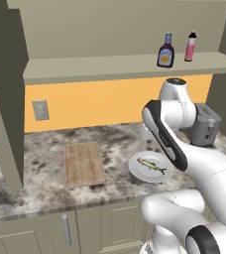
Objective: Pick the fish from the plate and place it on the cutting board. Then pick the condiment bottle from the cabinet and place it next to the cutting board.
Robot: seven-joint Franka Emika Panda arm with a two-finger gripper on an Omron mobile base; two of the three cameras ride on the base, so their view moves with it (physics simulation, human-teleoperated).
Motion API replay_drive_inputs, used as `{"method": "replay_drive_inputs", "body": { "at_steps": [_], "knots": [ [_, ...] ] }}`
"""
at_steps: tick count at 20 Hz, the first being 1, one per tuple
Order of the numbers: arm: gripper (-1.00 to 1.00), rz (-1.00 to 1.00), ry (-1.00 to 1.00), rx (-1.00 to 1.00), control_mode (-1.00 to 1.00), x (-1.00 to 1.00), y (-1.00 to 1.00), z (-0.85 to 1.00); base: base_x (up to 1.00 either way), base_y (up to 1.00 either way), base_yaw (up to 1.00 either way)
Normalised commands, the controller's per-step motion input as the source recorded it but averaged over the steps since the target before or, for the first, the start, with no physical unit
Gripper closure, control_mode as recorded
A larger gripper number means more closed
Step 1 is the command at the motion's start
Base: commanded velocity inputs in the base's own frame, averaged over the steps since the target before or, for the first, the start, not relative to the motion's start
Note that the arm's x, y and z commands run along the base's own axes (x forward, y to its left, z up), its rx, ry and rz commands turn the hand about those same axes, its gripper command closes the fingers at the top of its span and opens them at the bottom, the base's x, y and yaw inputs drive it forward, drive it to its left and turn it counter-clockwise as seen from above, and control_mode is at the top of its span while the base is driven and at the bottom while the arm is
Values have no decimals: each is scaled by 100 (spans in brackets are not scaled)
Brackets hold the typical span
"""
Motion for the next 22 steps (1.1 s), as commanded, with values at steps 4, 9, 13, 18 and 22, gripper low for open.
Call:
{"method": "replay_drive_inputs", "body": {
  "at_steps": [4,9,13,18,22],
  "knots": [
    [-100,1,0,0,-100,0,-2,-33,0,0,0],
    [-100,0,0,0,-100,0,-2,-29,0,0,0],
    [-100,0,0,0,-100,0,-3,-21,0,0,0],
    [-100,0,0,0,-100,0,-6,-13,0,0,0],
    [-100,1,0,0,-100,1,-5,-27,0,0,0]
  ]
}}
